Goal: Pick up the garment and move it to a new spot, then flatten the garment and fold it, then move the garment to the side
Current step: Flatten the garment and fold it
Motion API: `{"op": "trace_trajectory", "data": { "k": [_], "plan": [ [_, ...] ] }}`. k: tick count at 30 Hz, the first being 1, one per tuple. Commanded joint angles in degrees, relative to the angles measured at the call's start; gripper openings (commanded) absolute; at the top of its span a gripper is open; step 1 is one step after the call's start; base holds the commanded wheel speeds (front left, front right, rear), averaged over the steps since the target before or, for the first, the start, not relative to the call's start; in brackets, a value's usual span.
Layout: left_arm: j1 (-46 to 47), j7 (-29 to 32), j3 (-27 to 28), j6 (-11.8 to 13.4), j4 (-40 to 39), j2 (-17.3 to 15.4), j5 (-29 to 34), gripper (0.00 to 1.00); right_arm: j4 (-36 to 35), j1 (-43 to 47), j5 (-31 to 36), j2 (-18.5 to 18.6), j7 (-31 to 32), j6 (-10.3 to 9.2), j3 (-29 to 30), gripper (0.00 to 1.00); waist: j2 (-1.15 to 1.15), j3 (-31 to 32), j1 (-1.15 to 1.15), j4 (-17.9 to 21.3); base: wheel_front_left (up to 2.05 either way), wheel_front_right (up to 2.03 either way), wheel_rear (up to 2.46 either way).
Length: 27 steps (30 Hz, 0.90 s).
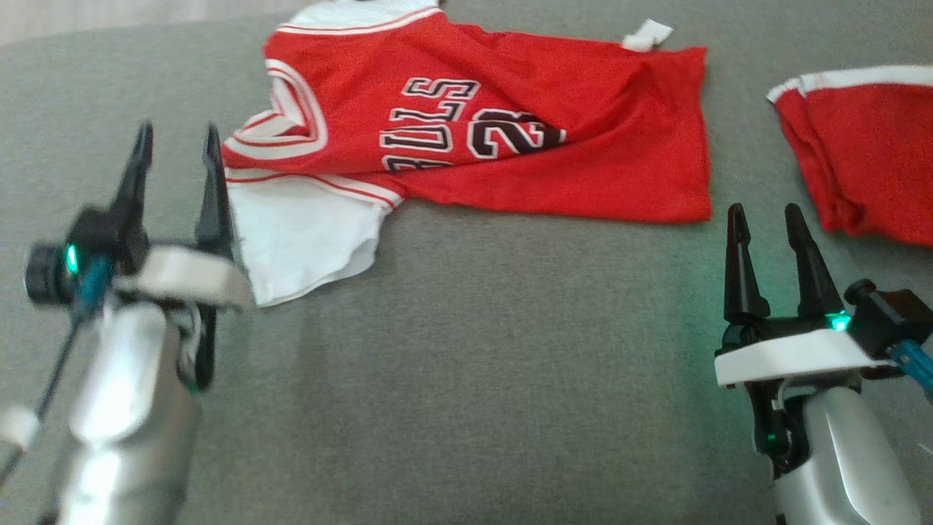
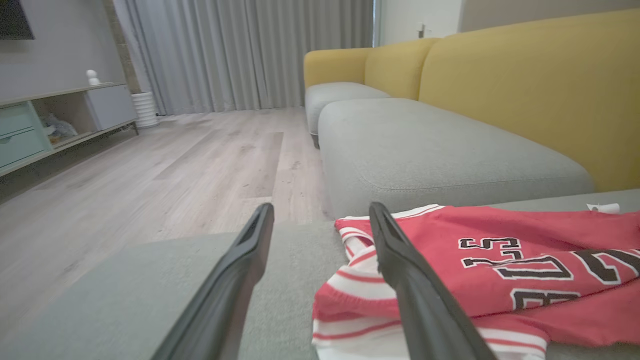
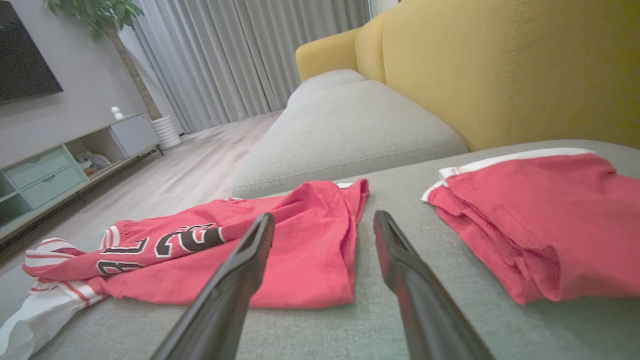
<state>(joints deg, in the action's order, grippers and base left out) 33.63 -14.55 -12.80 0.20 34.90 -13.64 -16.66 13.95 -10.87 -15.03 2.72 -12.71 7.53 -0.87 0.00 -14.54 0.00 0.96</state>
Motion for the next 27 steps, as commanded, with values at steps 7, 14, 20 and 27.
{"op": "trace_trajectory", "data": {
  "k": [7,14,20,27],
  "plan": [
    [-12.55,-0.43,4.79,2.19,-12.34,2.52,-0.54,1.0,-0.25,1.67,0.5,0.16,-1.18,-0.04,0.05,1.0,0.0,4.34,0.0,-4.37,0.0,0.0,0.0],
    [-20.38,-0.44,6.14,1.67,-17.09,5.92,-0.7,1.0,-0.61,3.78,0.54,0.16,-1.46,-0.04,0.39,1.0,0.0,6.69,0.0,-5.71,0.0,0.0,0.0],
    [-21.82,-0.44,6.97,1.06,-16.82,6.47,-0.08,1.0,-1.1,4.4,0.39,0.16,-1.37,-0.04,-0.29,1.0,0.0,6.9,0.0,-4.78,0.0,0.0,0.0],
    [-18.88,1.16,6.4,0.05,-11.34,5.48,-0.27,1.0,-2.13,3.73,-0.06,0.16,-1.22,-0.04,-1.81,1.0,0.0,5.28,0.0,-2.75,0.0,0.0,0.0]
  ]
}}
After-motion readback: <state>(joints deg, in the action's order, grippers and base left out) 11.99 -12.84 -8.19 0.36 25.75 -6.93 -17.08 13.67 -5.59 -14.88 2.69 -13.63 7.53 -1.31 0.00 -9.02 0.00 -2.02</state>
